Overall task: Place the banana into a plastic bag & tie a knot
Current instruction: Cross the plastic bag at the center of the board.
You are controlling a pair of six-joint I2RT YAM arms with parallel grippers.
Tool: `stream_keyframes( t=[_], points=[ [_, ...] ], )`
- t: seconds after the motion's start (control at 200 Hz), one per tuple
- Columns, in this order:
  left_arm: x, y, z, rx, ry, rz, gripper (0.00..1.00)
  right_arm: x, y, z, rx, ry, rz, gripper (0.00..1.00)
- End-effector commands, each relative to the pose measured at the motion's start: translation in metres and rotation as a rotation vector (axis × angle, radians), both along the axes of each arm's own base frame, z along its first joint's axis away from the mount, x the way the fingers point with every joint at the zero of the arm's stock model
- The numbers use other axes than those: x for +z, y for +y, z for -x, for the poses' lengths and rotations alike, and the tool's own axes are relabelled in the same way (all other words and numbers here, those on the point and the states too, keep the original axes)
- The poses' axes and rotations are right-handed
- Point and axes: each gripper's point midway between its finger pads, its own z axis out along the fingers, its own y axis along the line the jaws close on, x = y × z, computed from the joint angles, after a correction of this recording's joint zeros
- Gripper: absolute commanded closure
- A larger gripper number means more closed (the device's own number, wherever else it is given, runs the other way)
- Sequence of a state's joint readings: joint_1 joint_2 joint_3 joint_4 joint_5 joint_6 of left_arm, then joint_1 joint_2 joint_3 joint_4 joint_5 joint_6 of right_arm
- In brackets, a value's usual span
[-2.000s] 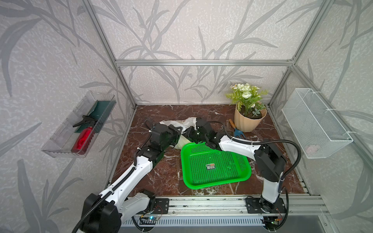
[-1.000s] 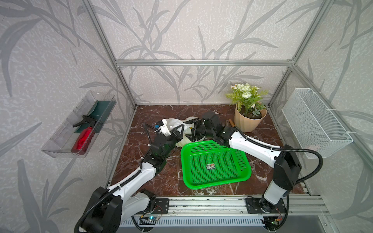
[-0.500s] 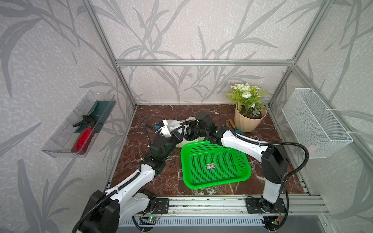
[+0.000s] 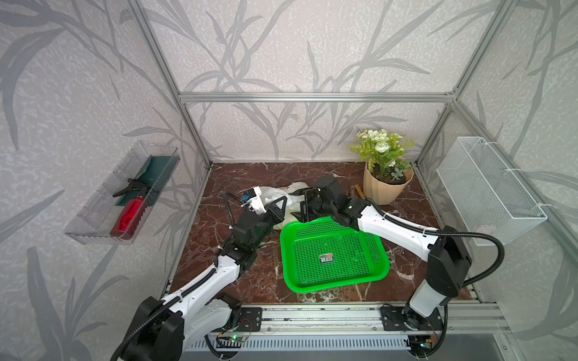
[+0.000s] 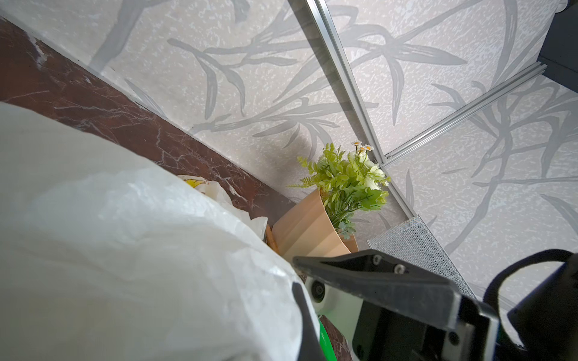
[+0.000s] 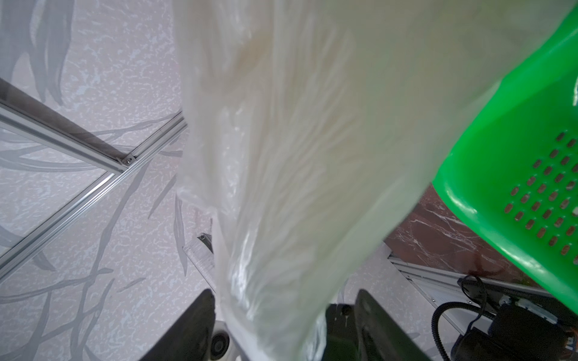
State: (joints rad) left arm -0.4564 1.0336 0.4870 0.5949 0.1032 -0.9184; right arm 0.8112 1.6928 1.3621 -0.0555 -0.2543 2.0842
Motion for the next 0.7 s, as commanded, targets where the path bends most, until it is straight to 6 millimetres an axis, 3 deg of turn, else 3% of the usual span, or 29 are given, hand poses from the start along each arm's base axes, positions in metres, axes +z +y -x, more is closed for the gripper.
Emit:
stream_keyframes(
  t=[0.0, 0.03, 0.305, 0.695],
  points=[
    [0.007, -0.002, 0.003, -0.012, -0.029, -0.011, 1.00, 0.004, 0.001, -0.003, -0.071, 0.129, -0.070, 0.30],
    [0.007, -0.002, 0.003, -0.015, -0.029, -0.012, 1.00, -0.003, 0.005, -0.006, -0.067, 0.138, -0.055, 0.30],
    [0.008, -0.003, 0.004, -0.018, -0.034, -0.020, 1.00, -0.011, 0.018, -0.013, -0.037, 0.155, -0.032, 0.31],
    [0.011, -0.006, 0.005, -0.031, -0.039, -0.012, 1.00, -0.019, 0.028, -0.027, -0.048, 0.147, -0.022, 0.58]
  ],
)
